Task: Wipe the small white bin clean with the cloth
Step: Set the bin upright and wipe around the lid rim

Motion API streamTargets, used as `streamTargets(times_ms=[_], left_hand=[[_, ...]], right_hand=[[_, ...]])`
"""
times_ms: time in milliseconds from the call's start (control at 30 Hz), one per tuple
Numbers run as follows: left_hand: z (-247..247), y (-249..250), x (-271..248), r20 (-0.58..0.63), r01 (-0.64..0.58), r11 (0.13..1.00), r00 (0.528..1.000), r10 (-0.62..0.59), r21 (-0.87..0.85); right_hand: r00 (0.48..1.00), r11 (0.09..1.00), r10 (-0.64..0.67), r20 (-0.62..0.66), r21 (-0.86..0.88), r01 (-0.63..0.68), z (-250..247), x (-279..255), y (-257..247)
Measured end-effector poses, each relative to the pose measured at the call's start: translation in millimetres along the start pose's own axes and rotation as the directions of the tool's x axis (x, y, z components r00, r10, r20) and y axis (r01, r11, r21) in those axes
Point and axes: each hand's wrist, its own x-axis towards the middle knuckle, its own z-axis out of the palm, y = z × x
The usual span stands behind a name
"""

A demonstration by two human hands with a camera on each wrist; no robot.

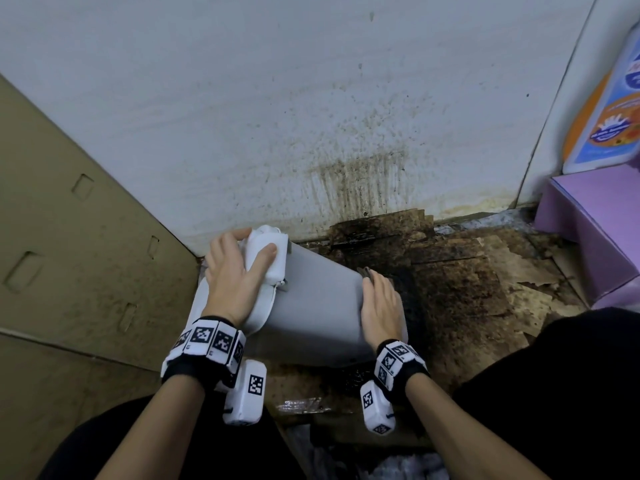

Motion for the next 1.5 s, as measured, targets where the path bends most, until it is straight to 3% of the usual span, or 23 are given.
streamTargets(times_ms=[267,500,633,733,800,900,1000,1133,1267,1400,1500], left_hand=[[6.6,5.1,1.2,-0.016,-0.013,1.0,1.0,0.013,0.022],[2.8,-1.7,2.4,-0.028,0.0,1.0,1.0,0.0,-0.017],[0.0,-5.1,4.8,-0.037,0.025,0.999,0.999,-0.027,-0.048],[1.7,-2.9,3.9,-0.032,0.022,0.998,0.999,-0.024,-0.058],[4.2,0.6,2.5,-0.029,-0.003,0.999,1.0,0.002,-0.035],[4.1,1.4,4.6,-0.035,-0.036,0.999,0.999,0.037,0.029],[3.6,1.8,7.4,-0.04,-0.017,0.999,0.999,0.019,0.048],[10.7,9.1,5.8,-0.039,-0.037,0.997,0.998,0.039,0.066],[10.5,7.7,5.6,-0.047,-0.029,0.997,0.998,0.032,0.066],[8.5,5.8,5.6,-0.038,-0.031,0.998,0.999,0.034,0.061],[4.4,1.5,7.2,-0.031,-0.02,0.999,0.999,0.021,0.033]], right_hand=[[0.952,0.952,-0.296,0.078,0.108,0.287,21.0,-50.7,-113.5],[0.87,0.869,-0.49,0.048,-0.048,0.492,20.6,-46.0,-78.5],[0.931,0.929,-0.361,0.052,-0.072,0.364,12.1,-32.9,-31.0],[0.988,0.989,-0.131,0.078,-0.056,0.135,-0.5,-22.1,6.0],[0.996,0.996,0.003,0.093,-0.092,0.005,-3.6,-14.7,20.3],[0.992,0.98,0.088,0.092,-0.184,-0.07,4.9,-9.5,15.8],[0.992,0.991,0.105,0.069,-0.088,-0.099,13.4,-17.9,-14.9],[0.994,0.999,-0.044,0.101,0.035,0.04,13.3,-43.3,-77.9],[0.96,0.963,-0.241,0.14,0.16,0.219,25.7,-66.9,-126.7],[0.942,0.938,-0.316,0.11,0.184,0.293,25.2,-69.7,-117.1],[0.91,0.915,-0.403,0.095,0.029,0.403,19.5,-61.0,-88.9]])
